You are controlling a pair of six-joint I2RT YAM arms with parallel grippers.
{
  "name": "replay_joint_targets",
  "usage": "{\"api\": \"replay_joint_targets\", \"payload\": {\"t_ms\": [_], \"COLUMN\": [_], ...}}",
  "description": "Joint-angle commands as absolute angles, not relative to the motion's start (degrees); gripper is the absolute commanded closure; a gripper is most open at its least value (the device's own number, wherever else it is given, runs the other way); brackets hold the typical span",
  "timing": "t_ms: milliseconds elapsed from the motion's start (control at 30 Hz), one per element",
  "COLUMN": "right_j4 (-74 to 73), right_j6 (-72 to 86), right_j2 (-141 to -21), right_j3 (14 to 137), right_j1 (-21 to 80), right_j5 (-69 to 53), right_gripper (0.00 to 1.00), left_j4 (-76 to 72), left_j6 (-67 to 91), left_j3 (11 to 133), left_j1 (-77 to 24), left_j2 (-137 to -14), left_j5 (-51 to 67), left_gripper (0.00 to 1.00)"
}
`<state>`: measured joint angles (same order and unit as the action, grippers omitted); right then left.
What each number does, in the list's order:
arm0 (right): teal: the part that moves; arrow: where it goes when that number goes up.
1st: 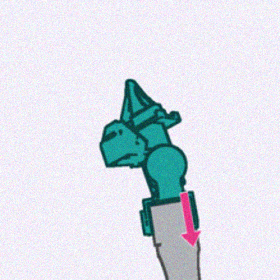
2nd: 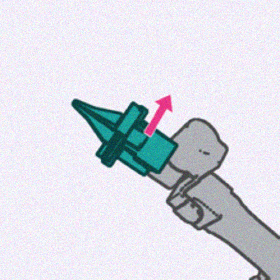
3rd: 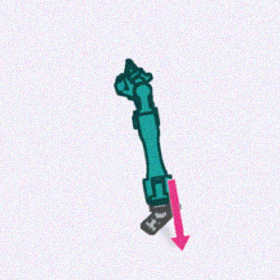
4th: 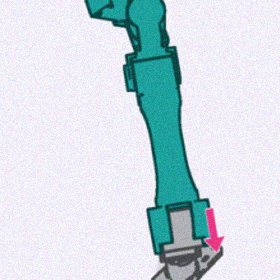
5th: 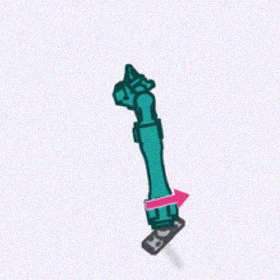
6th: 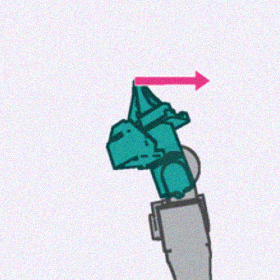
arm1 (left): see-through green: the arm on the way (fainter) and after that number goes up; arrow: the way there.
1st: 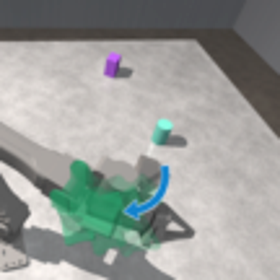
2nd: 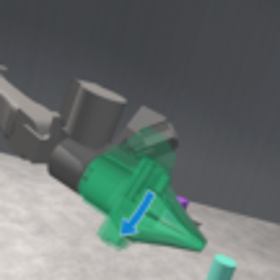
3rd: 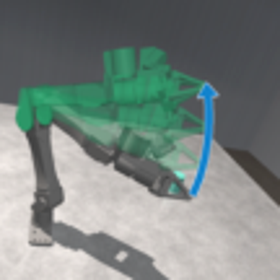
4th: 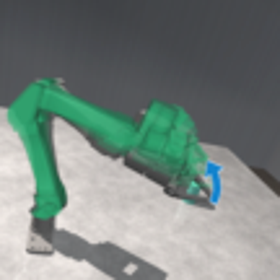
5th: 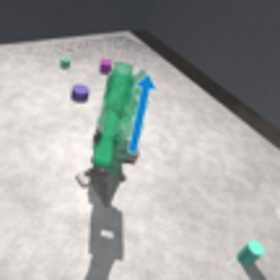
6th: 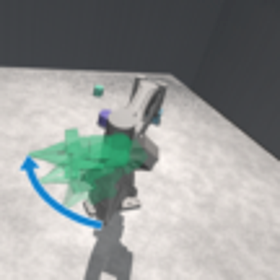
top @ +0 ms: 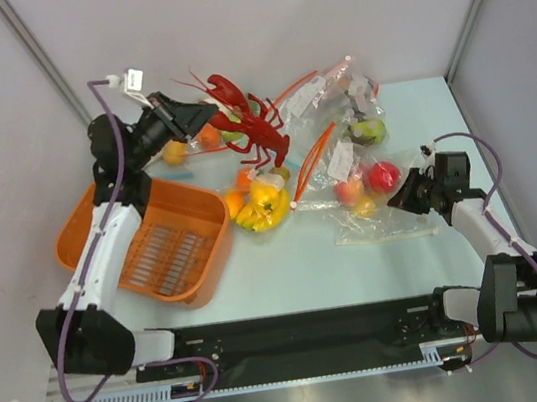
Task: Open the zip-top bag and remove the fake food
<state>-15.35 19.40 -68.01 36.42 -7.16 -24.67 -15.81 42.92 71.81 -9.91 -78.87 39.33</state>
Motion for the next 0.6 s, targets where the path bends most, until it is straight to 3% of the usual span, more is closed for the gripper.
{"api": "replay_joint_targets", "payload": {"t_ms": [0, 167, 400, 567], "right_j4": [-14.59, -14.59, -14.5, -14.41], "right_j6": [18.9, 18.9, 18.9, 18.98], "right_j2": [-67.24, -67.32, -67.68, -67.76], "right_j3": [37.0, 36.91, 36.91, 36.91], "right_j1": [-7.47, -7.47, -7.38, -7.38], "right_j5": [-24.61, -24.78, -25.31, -25.66], "right_gripper": [1.0, 1.0, 1.0, 1.0], "left_j4": [-11.01, -1.16, 31.24, 34.71], "left_j6": [39.03, 35.25, 28.04, 26.11], "left_j3": [71.11, 69.78, 74.8, 70.76], "left_j1": [-8.18, -4.14, 6.48, 11.25], "left_j2": [-72.43, -63.55, -55.91, -49.75], "left_j5": [40.17, 37.53, 22.08, 19.25], "left_gripper": [1.0, 1.0, 1.0, 1.0]}}
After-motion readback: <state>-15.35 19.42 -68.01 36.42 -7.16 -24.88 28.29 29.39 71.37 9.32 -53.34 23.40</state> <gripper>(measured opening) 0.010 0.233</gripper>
